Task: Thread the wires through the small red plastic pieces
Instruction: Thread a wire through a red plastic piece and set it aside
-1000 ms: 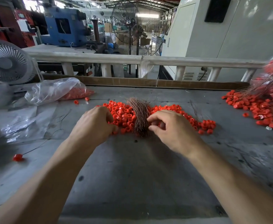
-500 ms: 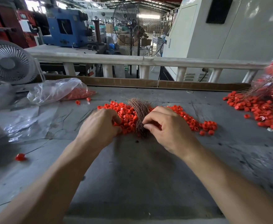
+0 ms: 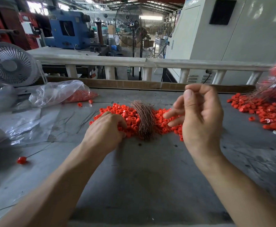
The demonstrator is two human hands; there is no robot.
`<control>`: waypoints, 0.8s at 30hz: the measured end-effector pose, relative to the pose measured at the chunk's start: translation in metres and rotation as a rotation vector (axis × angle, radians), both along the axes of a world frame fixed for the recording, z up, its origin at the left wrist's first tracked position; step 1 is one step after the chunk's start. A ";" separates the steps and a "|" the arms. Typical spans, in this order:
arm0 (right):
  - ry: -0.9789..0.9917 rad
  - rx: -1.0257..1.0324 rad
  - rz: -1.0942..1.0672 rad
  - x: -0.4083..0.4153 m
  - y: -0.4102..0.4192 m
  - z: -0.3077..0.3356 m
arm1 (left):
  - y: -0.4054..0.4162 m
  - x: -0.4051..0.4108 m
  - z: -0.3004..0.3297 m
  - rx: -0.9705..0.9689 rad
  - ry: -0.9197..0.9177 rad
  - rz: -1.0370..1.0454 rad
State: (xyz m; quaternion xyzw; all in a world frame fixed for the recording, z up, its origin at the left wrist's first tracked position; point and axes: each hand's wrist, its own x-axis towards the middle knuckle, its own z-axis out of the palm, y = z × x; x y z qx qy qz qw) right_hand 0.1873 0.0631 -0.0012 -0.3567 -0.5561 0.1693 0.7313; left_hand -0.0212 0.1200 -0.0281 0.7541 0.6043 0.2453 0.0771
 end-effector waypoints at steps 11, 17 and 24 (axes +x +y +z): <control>0.568 -0.358 0.145 0.021 0.010 0.012 | -0.002 0.001 0.002 -0.018 -0.018 -0.006; 0.654 -0.300 0.066 0.037 0.008 0.020 | 0.000 0.001 0.004 0.082 -0.140 -0.034; 0.454 -0.558 0.145 0.021 0.009 0.005 | -0.009 0.019 0.009 -0.174 -0.879 -0.299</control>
